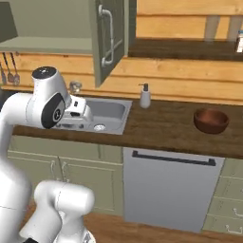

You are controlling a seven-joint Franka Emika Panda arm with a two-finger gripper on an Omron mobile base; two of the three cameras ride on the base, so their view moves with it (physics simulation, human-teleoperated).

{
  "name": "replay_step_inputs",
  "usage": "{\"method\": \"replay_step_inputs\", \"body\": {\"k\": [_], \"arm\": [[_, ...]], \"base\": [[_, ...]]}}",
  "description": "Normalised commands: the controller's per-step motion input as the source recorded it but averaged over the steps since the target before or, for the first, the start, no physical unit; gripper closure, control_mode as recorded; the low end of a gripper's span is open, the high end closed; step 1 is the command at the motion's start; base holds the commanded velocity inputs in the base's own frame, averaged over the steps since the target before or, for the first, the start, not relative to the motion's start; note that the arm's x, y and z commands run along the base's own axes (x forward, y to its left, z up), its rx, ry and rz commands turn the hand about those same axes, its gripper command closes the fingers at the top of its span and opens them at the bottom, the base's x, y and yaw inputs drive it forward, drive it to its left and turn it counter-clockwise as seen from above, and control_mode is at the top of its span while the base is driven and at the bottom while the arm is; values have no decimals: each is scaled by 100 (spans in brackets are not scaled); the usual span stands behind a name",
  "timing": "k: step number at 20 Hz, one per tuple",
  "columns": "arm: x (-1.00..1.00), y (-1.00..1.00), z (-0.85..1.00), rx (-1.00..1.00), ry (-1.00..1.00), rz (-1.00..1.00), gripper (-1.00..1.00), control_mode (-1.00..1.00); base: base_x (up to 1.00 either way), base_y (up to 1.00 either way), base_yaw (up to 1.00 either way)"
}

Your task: Pick up the bowls on the counter and stack them on top of one another in the open cabinet. Place the smaller bowl on top of the larger bowl.

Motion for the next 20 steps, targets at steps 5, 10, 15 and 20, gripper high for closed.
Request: {"method": "replay_step_inputs", "body": {"k": [5,10,15,20], "arm": [[0,0,0,0,0,0,-100,100],[0,0,0,0,0,0,-100,100],[0,0,0,0,0,0,-100,100],[0,0,0,0,0,0,-100,100]], "base": [[-1,-100,-17],[53,-100,-15],[70,-100,-7],[69,-100,-2]]}}
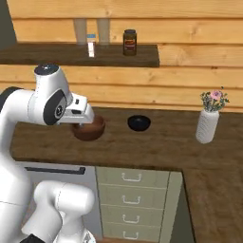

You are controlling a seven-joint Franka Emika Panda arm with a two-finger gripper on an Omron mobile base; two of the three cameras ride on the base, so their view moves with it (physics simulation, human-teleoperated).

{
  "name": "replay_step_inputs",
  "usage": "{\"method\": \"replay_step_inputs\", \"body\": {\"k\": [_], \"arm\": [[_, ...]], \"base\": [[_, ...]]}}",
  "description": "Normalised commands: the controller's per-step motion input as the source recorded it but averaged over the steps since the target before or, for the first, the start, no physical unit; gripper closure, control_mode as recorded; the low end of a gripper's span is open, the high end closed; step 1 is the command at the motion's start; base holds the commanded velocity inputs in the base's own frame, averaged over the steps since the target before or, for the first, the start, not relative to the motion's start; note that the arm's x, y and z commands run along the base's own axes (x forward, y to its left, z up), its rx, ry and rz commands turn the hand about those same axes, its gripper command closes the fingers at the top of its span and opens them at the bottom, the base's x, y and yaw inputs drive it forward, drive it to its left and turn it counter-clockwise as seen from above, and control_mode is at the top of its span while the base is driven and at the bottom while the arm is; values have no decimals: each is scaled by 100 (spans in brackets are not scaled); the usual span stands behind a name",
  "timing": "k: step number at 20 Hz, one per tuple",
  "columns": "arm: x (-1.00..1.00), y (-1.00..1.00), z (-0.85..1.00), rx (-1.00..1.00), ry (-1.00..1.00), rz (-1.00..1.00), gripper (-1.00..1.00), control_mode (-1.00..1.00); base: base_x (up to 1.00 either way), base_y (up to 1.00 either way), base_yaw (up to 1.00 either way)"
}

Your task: Pick up the bowls on the counter and stack them on top of one another in the open cabinet. Place the smaller bowl on top of the larger bowl.

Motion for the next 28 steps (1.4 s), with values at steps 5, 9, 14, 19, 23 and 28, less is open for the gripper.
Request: {"method": "replay_step_inputs", "body": {"k": [5,9,14,19,23,28], "arm": [[0,0,0,0,0,0,-100,100],[0,0,0,0,0,0,-100,100],[97,-12,-56,0,-6,2,-100,-100],[99,18,-89,0,0,-18,-100,-100],[95,3,-81,2,0,-25,-100,-100],[91,0,-55,7,3,-22,-100,-100]], "base": [[65,-99,2],[70,-62,16],[0,0,0],[0,0,0],[0,0,0],[0,0,0]]}}
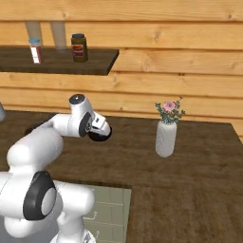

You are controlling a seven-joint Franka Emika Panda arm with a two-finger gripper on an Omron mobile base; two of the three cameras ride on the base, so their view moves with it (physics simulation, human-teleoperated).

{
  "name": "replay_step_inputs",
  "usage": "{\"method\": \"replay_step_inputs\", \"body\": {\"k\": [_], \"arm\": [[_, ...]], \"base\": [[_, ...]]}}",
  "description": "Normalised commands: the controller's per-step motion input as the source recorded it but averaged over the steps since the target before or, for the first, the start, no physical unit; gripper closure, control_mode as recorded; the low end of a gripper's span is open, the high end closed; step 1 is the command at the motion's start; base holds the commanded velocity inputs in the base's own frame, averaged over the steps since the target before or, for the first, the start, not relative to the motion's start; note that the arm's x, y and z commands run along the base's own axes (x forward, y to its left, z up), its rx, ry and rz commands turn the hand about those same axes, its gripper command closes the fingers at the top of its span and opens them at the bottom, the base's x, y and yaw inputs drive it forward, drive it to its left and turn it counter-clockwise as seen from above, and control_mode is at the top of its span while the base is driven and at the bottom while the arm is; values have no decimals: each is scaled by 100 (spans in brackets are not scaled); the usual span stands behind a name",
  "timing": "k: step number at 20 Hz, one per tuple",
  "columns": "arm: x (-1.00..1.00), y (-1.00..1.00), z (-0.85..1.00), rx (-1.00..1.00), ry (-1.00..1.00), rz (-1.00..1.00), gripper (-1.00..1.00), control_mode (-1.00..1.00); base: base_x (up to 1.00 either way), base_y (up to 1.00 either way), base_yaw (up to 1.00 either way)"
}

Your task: Pick up the bowls on the counter and stack them on top of one another in the open cabinet. Place the smaller bowl on top of the larger bowl.

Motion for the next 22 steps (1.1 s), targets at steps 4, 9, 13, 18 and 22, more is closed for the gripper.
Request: {"method": "replay_step_inputs", "body": {"k": [4,9,13,18,22], "arm": [[59,0,-16,11,11,-11,-100,-100],[17,-1,-8,3,6,-1,-100,-100],[40,0,-34,0,1,-3,-100,-100],[40,0,-45,0,6,-3,-100,-100],[46,0,-47,0,9,-1,-100,-100]], "base": [[0,0,0],[0,0,0],[0,0,0],[0,0,0],[0,0,0]]}}
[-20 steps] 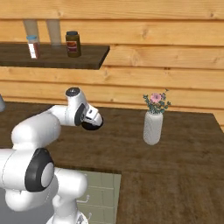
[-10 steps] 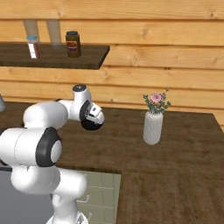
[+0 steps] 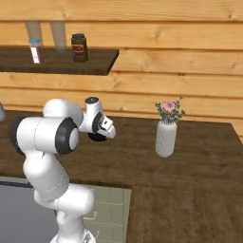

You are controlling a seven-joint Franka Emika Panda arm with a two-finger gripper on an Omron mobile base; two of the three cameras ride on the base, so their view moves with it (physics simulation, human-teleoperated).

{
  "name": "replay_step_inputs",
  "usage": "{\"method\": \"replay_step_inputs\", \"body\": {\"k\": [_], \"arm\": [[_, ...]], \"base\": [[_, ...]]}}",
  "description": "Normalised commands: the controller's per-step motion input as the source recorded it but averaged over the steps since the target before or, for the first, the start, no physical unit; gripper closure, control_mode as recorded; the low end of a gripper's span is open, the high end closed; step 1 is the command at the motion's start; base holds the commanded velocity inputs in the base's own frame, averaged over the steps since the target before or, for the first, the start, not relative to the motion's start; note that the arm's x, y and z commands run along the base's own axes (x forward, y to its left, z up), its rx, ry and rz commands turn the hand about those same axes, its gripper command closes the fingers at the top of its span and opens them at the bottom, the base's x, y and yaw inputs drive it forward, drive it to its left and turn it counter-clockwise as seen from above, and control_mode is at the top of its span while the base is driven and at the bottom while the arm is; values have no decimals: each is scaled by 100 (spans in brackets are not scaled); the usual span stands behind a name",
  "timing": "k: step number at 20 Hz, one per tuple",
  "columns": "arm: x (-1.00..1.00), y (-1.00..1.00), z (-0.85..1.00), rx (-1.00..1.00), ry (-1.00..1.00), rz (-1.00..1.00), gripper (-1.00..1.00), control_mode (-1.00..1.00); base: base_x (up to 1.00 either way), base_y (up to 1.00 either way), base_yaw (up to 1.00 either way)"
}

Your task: Pick up the bowls on the counter and stack them on top of one another in the open cabinet. Place the smaller bowl on top of the larger bowl.

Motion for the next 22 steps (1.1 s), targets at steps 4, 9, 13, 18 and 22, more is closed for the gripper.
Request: {"method": "replay_step_inputs", "body": {"k": [4,9,13,18,22], "arm": [[49,0,-34,0,5,-1,-100,-100],[36,0,-31,0,4,-1,-100,-100],[10,0,-39,0,4,0,-100,-100],[3,0,-31,0,0,0,100,-100],[6,0,-3,0,0,0,100,-100]], "base": [[0,0,0],[0,0,0],[0,0,0],[0,0,0],[0,0,0]]}}
